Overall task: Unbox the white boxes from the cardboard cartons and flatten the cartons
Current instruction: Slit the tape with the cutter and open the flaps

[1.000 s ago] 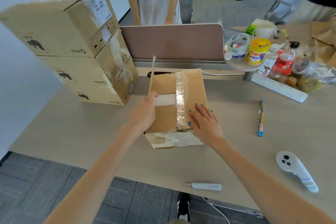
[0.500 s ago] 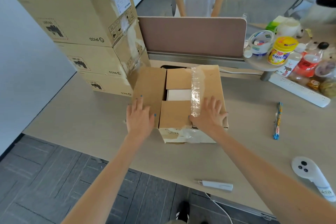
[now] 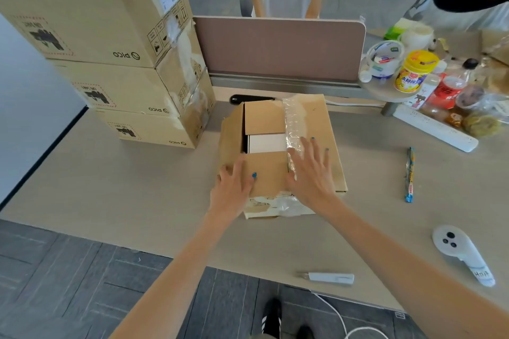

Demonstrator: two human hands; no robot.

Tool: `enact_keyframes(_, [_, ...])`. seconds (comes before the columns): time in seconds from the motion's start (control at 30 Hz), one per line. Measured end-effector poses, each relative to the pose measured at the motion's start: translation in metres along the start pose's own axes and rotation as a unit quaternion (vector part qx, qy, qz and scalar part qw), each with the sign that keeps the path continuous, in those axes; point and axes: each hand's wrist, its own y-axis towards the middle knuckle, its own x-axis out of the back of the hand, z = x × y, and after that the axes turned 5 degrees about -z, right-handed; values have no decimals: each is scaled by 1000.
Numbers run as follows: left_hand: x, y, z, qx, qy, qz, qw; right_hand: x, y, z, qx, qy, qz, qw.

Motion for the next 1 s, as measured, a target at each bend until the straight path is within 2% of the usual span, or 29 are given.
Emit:
enact_keyframes(0.07, [0,2,5,-9,-2,9,1000,3,1,-3,100,-38,-22,994])
enact_keyframes(0.1, [1,3,6,-9,-1,12,1000,3,1,-4,116,-61,-24,991])
enact_keyframes(0.27, [0,2,7,-3,-4,14,1000,7,-3,-1,32,-60,-30,997])
enact_keyframes(0.4, [0,3,9,3,-21,13,1000,18,1,2,32,-41,-18,999])
enact_keyframes(0.57, [0,3,9,2,-32,11,999,32,-3,-4,44,-24,-46,998])
enact_keyframes(0.67, [1,3,6,1,4,0,1000,21,-5,-2,50,-29,-28,998])
enact_keyframes(0.8, [1,4,5,6,-8,-11,1000,0,-5,5,50,37,-6,998])
enact_keyframes(1.0, [2,29,2,-28,9,-35,999,-14,18,-2,22,54,-36,998])
